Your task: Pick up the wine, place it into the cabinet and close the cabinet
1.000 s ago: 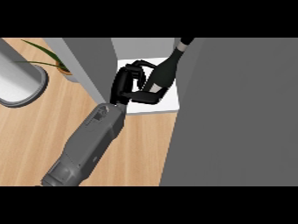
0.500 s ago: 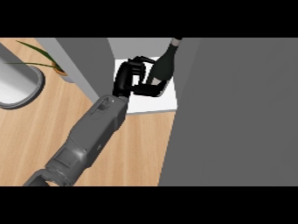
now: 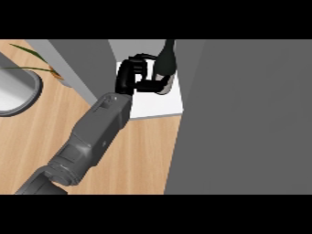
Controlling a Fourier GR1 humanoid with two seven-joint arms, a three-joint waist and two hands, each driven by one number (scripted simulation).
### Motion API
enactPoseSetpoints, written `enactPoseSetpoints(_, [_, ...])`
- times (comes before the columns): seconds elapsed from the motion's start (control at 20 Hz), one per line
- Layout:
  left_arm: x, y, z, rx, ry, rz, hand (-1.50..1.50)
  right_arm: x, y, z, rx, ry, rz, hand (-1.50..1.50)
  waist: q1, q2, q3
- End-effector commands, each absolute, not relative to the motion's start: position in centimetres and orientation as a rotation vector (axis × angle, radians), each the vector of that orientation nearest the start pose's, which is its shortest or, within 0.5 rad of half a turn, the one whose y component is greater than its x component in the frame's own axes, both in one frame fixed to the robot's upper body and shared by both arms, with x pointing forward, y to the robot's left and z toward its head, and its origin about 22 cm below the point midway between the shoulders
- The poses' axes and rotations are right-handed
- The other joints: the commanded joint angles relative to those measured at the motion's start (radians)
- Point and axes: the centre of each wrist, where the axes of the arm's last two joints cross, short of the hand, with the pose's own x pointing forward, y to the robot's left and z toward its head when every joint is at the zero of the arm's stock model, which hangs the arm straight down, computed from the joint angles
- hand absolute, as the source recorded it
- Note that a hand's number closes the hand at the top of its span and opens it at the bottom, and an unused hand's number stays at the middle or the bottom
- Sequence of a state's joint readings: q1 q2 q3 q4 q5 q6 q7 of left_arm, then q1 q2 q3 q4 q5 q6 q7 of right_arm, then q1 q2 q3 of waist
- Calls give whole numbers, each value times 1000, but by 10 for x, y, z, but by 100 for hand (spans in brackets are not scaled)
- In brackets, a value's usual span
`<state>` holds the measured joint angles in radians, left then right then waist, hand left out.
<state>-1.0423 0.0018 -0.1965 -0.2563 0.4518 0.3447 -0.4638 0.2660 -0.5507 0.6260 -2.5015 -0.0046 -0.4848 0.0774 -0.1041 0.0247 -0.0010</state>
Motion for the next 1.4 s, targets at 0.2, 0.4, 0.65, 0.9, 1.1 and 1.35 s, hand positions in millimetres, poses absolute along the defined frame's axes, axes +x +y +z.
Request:
enactPoseSetpoints(0.2, [422, 101, 17, 147, -1667, -43, 150, 78, -190, 172, 294, -1944, 153, -150, -17, 7, 0])
enactPoseSetpoints(0.4, [426, 113, 19, 215, -1695, -72, -150, 76, -189, 173, 308, -1956, 185, -150, -26, 10, -1])
enactPoseSetpoints(0.65, [438, 127, 37, 320, -1721, -103, -150, 79, -188, 169, 319, -1960, 190, -150, -26, 14, -1])
enactPoseSetpoints(0.9, [438, 133, 34, 370, -1717, -96, -150, 75, -191, 171, 319, -1972, 209, -150, -35, 11, 0])
enactPoseSetpoints(1.1, [443, 134, 46, 300, -1753, -37, -150, 77, -189, 168, 319, -1975, 220, -150, -39, 18, -3])
enactPoseSetpoints(1.35, [442, 127, 46, 116, -1794, -31, -150, 78, -195, 173, 298, -1996, 198, -150, -23, 14, -2])
